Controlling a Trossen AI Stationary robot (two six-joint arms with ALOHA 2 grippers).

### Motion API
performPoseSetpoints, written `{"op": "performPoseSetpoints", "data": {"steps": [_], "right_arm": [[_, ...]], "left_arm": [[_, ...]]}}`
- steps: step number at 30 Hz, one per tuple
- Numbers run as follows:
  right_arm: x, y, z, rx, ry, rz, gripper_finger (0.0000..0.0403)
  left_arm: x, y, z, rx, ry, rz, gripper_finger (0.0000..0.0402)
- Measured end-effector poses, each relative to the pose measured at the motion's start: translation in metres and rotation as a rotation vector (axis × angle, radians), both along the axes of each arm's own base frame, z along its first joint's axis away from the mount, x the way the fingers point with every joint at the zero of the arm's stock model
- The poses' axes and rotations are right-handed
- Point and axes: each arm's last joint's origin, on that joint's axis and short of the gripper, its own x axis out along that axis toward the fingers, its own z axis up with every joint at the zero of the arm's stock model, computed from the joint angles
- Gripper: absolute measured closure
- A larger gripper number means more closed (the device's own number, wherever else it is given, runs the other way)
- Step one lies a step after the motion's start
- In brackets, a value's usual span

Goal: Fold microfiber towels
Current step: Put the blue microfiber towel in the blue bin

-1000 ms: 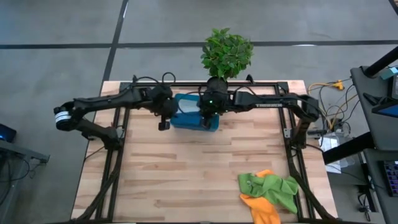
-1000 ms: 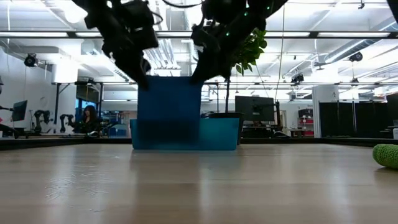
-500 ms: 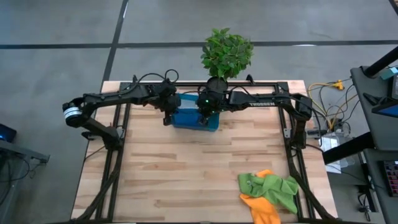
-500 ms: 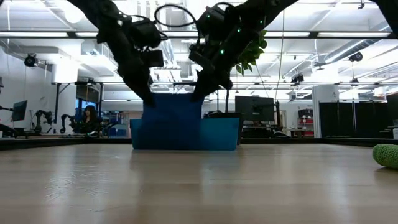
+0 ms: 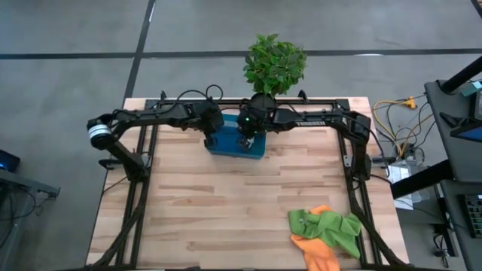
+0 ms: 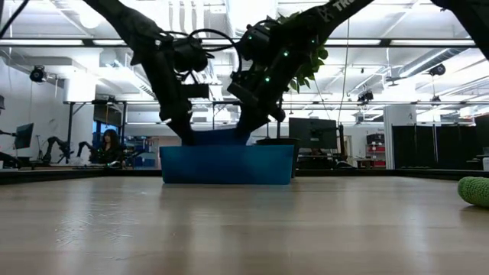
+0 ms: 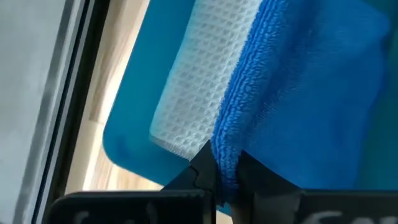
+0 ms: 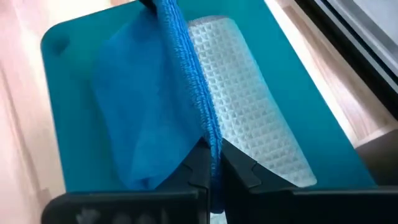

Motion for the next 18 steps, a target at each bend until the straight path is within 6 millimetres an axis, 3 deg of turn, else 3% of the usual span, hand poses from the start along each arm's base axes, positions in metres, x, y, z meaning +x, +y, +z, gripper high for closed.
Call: {"op": "performPoseSetpoints", "data": {"steps": [11,18], "right_arm": [[0.011,-0.019,0.007,-0.072,0.024,-0.025,0.0376],[0.001,-0.03,0.003,-0.073,0.115,-0.044,0.033]], "left_arm": [[0.001,0.008,-0.001,0.102,0.019,0.065,0.0399],[-0.001,0.014,-0.001,0.113,0.015,0.069,0.0336]]}}
